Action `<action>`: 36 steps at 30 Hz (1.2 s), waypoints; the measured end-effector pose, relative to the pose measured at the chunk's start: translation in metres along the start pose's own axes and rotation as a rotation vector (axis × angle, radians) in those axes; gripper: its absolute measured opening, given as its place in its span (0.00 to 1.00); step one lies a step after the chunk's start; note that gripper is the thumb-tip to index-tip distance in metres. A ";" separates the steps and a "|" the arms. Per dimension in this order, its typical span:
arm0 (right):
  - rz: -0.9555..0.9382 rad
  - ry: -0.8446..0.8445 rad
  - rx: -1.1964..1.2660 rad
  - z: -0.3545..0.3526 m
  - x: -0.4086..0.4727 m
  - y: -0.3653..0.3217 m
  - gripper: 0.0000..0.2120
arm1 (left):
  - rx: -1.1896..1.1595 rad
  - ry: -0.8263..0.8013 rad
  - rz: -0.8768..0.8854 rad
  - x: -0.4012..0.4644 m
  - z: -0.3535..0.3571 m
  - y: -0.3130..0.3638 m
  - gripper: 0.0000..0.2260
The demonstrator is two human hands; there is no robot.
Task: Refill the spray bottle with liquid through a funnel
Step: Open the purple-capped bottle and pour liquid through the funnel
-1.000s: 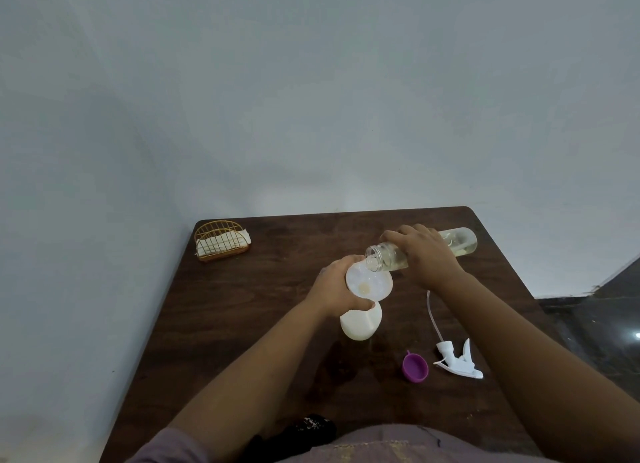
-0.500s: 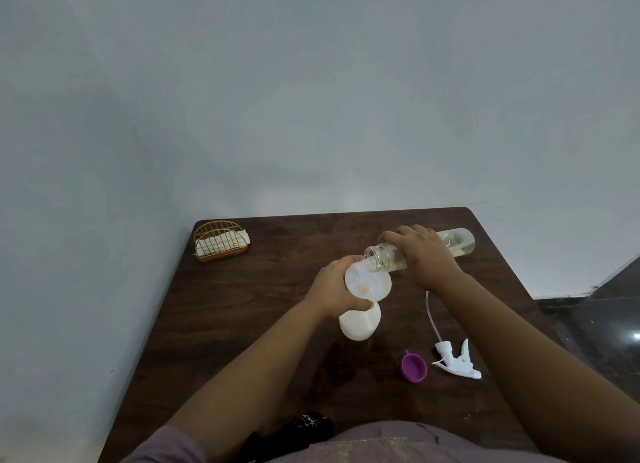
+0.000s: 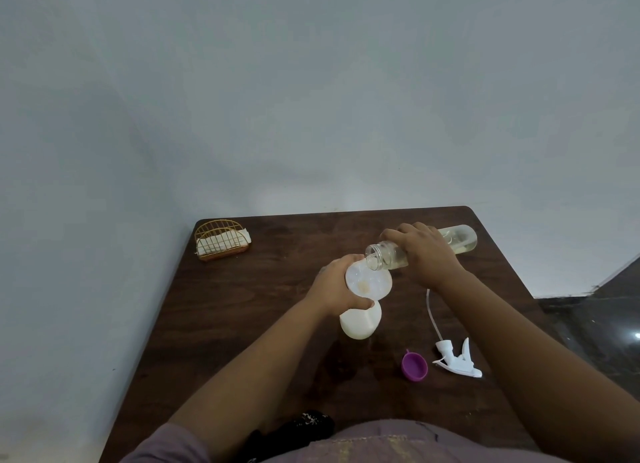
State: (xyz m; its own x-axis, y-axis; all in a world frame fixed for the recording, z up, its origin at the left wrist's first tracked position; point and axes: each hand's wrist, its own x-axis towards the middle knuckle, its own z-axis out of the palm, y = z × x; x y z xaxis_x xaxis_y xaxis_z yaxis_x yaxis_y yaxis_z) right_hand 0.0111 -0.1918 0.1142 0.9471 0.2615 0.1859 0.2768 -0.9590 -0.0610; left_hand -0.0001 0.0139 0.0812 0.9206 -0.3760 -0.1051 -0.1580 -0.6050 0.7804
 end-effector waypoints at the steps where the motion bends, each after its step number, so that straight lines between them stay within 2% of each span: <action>1: 0.000 0.000 -0.004 0.000 0.000 0.000 0.21 | 0.000 0.001 0.000 0.000 0.000 0.000 0.36; 36: -0.021 -0.021 -0.008 -0.001 0.001 -0.001 0.21 | 0.002 0.006 -0.022 -0.001 0.000 0.002 0.36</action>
State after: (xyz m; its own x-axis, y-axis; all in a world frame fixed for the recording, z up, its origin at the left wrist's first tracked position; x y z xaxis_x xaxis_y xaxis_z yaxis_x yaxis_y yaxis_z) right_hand 0.0116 -0.1905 0.1154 0.9444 0.2839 0.1661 0.2954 -0.9541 -0.0490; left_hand -0.0012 0.0134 0.0826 0.9259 -0.3585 -0.1190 -0.1380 -0.6144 0.7769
